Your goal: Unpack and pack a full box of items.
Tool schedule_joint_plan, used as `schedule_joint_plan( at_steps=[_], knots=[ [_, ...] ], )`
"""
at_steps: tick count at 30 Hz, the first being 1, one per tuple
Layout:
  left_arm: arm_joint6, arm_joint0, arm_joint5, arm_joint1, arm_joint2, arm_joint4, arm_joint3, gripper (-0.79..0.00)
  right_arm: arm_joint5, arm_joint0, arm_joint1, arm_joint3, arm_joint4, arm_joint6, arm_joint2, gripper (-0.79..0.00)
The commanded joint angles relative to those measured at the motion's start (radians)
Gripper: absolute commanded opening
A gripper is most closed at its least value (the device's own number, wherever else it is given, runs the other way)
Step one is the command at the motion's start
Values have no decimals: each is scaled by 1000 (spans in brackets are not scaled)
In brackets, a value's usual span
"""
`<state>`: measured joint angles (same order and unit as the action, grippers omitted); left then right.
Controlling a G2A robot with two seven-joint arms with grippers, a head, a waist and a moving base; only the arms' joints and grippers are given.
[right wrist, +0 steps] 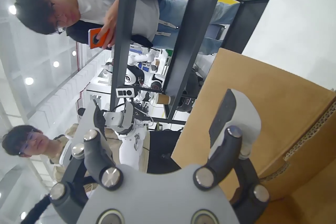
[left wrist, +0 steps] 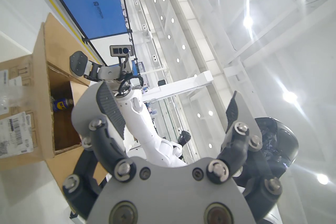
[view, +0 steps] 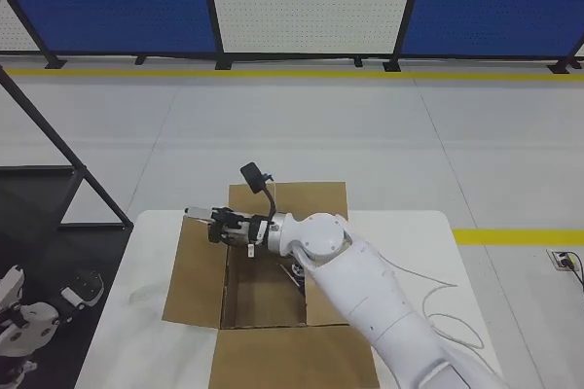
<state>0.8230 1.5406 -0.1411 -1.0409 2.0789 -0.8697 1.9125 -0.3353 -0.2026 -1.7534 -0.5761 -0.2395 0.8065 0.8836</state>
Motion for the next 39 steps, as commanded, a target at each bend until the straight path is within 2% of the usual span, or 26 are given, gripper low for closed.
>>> schedule_joint_plan(
  at_steps=[1,6,10,14,18,22,24,35,37,39],
  knots=[
    [29,-28,36,5,-6,4,4,0,18,-50,29,-75,30,-9,36,0],
    [86,-97,130,19,-37,35,-4,0,77,-240,109,-358,114,13,163,0],
    [142,-165,190,32,-110,121,5,0,159,-441,167,-650,192,31,292,0],
    [184,-239,208,41,-203,226,19,0,224,-626,205,-907,245,47,394,0],
    [187,-315,235,47,-311,319,14,0,267,-748,227,-1069,281,46,459,0],
    [217,-386,268,51,-424,425,11,0,309,-826,243,-1171,307,18,522,0],
    [222,-391,267,52,-431,439,12,0,402,-854,249,-1210,348,-47,550,0],
    [213,-389,270,52,-432,442,6,0,402,-854,249,-1210,348,-47,550,0],
    [190,-391,290,51,-451,446,-9,0,391,-855,247,-1208,324,-64,538,0],
    [177,-423,311,49,-490,438,-33,0,380,-844,247,-1210,289,-78,534,0]
  ],
)
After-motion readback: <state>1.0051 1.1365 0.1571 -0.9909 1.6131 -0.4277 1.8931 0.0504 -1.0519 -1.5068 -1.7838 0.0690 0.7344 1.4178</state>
